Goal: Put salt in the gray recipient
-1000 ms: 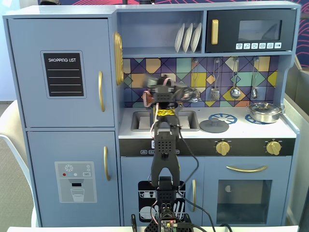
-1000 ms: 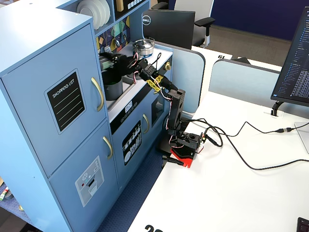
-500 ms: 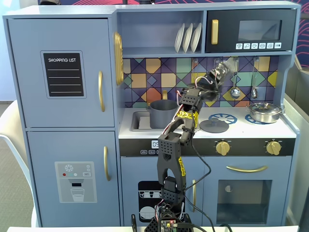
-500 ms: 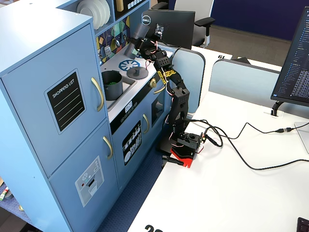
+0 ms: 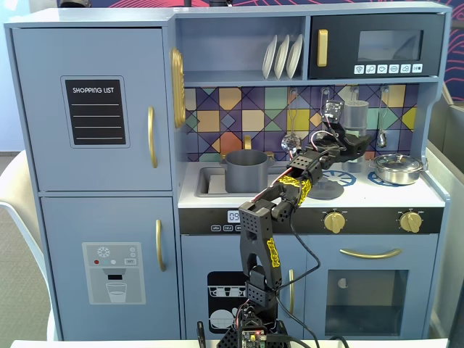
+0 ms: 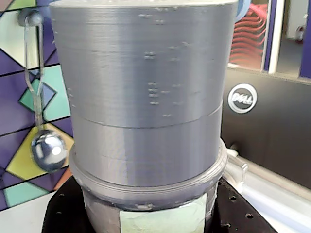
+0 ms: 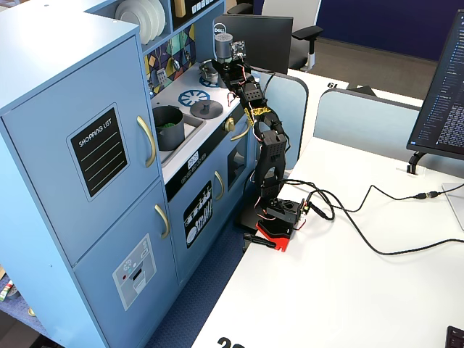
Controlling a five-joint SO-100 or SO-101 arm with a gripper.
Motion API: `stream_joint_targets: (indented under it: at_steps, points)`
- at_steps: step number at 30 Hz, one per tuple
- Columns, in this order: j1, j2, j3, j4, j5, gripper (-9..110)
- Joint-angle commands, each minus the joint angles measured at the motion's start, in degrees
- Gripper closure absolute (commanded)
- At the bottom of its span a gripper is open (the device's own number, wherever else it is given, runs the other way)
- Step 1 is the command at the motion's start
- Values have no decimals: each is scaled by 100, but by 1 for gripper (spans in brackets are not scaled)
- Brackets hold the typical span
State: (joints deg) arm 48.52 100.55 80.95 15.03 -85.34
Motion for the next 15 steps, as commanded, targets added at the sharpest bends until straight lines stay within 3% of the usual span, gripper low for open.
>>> stream_joint_targets:
  at_steps: [1,15]
  points:
    - [202,-53,-97,-255,-149,101]
    - [211,-747,-97,-686,-35,101]
